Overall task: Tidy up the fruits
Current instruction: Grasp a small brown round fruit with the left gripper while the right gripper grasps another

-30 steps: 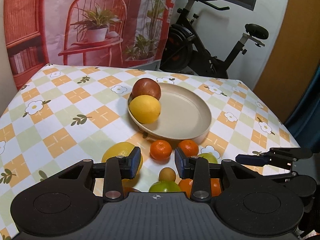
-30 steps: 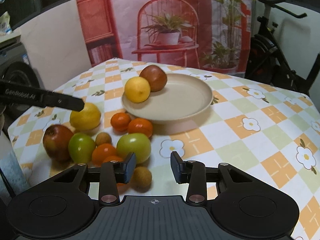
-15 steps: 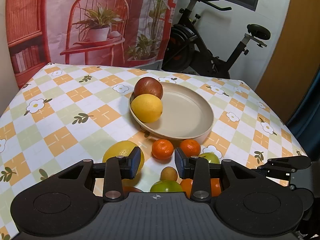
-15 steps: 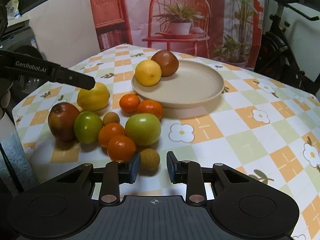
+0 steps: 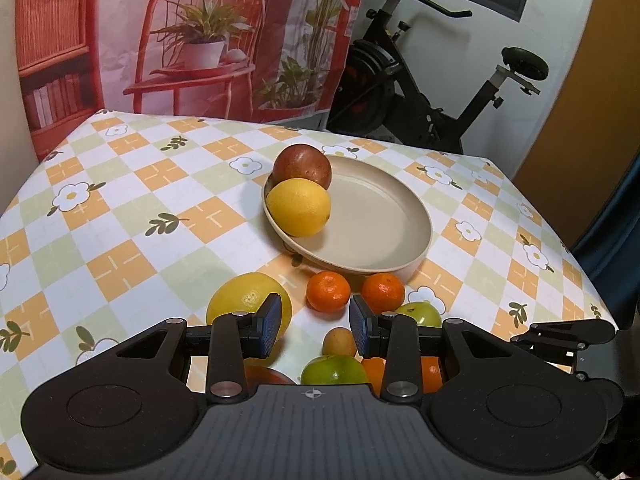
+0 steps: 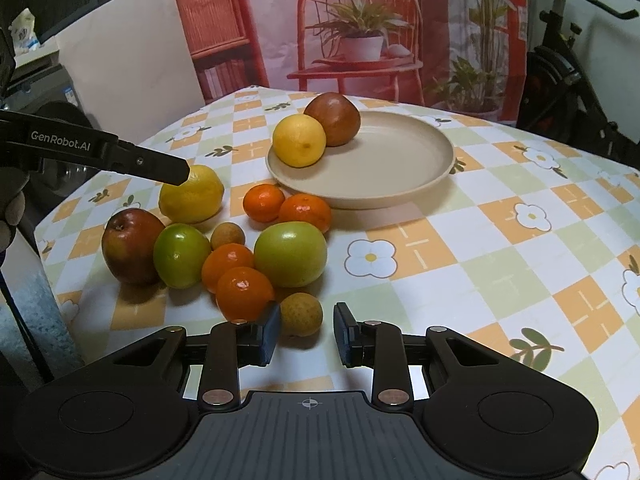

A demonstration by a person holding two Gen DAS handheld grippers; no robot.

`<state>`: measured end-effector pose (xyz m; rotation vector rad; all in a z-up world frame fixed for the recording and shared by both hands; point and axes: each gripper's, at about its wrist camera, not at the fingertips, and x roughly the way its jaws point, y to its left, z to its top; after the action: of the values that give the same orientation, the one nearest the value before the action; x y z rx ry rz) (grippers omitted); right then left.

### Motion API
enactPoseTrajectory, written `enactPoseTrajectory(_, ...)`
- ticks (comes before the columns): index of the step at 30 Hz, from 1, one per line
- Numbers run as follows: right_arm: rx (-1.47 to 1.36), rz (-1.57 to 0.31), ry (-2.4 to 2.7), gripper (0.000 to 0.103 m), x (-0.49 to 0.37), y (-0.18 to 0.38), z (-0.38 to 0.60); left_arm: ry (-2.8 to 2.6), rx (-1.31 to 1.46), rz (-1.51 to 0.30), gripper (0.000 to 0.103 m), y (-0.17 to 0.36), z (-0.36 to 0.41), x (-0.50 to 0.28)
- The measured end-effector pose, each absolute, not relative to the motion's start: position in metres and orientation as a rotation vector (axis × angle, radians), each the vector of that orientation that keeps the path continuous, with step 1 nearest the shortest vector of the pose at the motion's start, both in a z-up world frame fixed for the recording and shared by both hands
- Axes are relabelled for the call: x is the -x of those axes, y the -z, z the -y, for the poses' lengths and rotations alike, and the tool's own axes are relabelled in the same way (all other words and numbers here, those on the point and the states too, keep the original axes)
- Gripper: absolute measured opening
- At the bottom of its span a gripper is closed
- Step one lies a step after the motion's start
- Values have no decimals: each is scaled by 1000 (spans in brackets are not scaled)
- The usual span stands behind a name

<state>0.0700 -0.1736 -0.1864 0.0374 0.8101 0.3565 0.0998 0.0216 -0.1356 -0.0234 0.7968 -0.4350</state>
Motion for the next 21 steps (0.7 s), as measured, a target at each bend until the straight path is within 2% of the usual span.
enactPoseTrajectory(3,-47,-826,-353,27,-73,190,174,456,20,-809,35,135,-20,-102)
enactPoseTrajectory(8,-67,-839,-357,23,-75,196,175,460,7,-828,35,137,-17,-108)
enactPoseTrajectory(21,-68,-813,-362,25,-71,198,181,460,-2,-876,35,145,-12,-114)
